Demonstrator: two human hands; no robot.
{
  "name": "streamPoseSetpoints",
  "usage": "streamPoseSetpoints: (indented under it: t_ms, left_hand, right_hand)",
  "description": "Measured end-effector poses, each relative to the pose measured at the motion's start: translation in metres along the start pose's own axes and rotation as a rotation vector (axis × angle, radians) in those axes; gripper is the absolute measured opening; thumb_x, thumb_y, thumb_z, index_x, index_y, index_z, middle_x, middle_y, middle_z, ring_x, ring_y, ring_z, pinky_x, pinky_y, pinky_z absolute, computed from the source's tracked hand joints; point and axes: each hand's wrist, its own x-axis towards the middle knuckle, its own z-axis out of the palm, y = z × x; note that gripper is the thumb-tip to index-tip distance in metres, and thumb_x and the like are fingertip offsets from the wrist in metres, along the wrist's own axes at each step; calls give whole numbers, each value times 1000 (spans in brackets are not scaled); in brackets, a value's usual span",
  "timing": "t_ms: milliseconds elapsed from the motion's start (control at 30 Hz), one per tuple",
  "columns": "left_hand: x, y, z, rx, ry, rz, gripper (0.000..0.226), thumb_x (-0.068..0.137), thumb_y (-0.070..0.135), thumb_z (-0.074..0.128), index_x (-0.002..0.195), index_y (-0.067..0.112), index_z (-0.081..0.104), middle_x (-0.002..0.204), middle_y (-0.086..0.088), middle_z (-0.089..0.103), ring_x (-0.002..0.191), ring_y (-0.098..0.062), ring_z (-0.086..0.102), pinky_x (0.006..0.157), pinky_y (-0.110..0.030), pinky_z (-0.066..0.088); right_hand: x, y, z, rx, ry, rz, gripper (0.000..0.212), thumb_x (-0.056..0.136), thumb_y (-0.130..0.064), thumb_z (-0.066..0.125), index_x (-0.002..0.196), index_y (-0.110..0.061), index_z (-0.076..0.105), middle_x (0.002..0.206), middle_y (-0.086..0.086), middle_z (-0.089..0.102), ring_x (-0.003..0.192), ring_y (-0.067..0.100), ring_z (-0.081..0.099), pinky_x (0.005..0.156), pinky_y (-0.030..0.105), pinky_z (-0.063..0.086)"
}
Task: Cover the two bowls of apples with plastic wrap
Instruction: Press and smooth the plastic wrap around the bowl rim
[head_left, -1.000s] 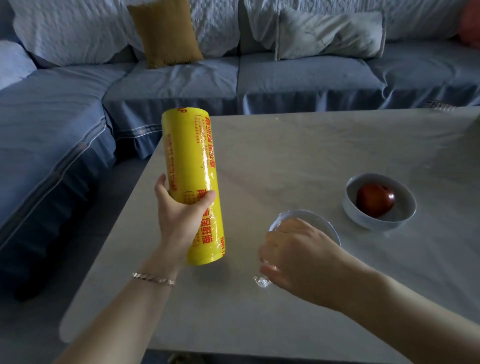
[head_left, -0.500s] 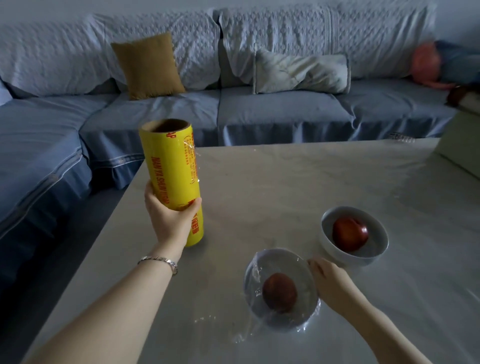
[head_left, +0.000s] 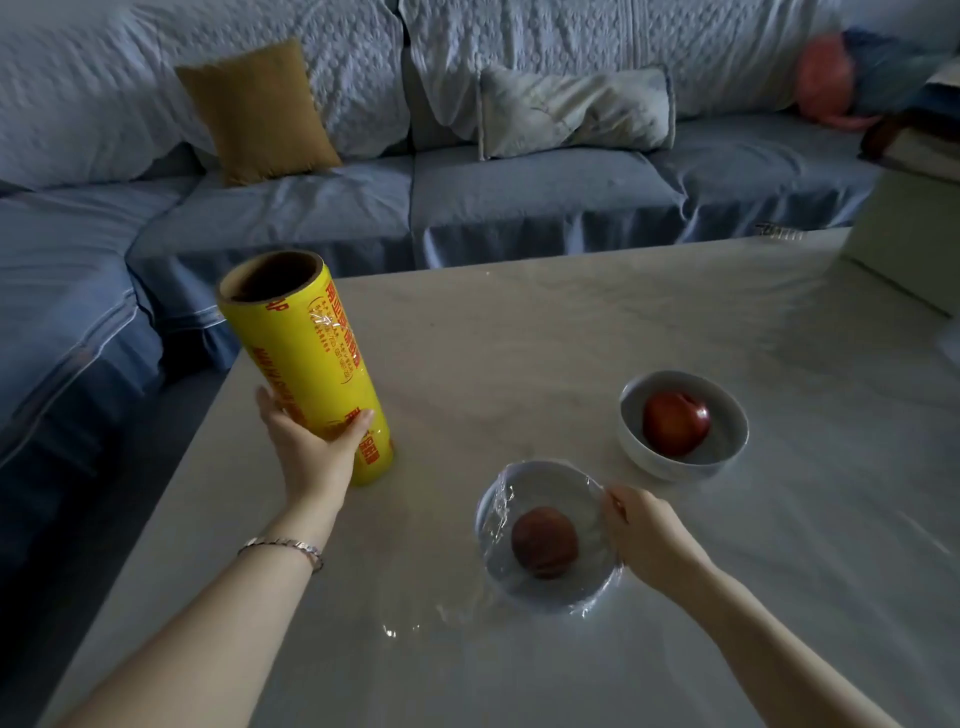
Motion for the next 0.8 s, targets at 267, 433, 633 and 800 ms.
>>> streamPoseSetpoints:
  t_ms: [267,433,633,800]
  left_hand:
    - [-97,12,21,162,-681,-251,22,92,38,51,88,18,59,97,-3,59,93,-15,54,80,-30,41]
    - [-107,9,33,224,-726,-188,24,68,36,68,62,17,55,58,0,57,61,-21,55,71,-39,52]
    - [-100,15,36,50,-668,-174,22,81,19,67,63,14,57,59,-2,57,62,-21,52,68,-33,43]
    - [-108,32,44,-175,-661,-193,25,89,5,57,64,11,52,46,5,59,46,-10,54,50,-21,47]
  right_hand:
    - [-45,11,-5,195,-55,245,31,82,-13,54,108,-22,40,67,10,68,61,23,66,67,35,56]
    - [-71,7,7,526,-127,420,38,79,-3,60,104,-10,32,55,11,65,46,23,61,57,36,57]
    - [-63,5,-23,-123,-153,213,16,83,-35,58,86,-21,51,67,-5,61,63,15,58,54,22,41]
    - [-17,-22,-27,-117,-56,-240,44,81,-38,66,119,-19,56,113,0,54,114,19,45,94,24,33]
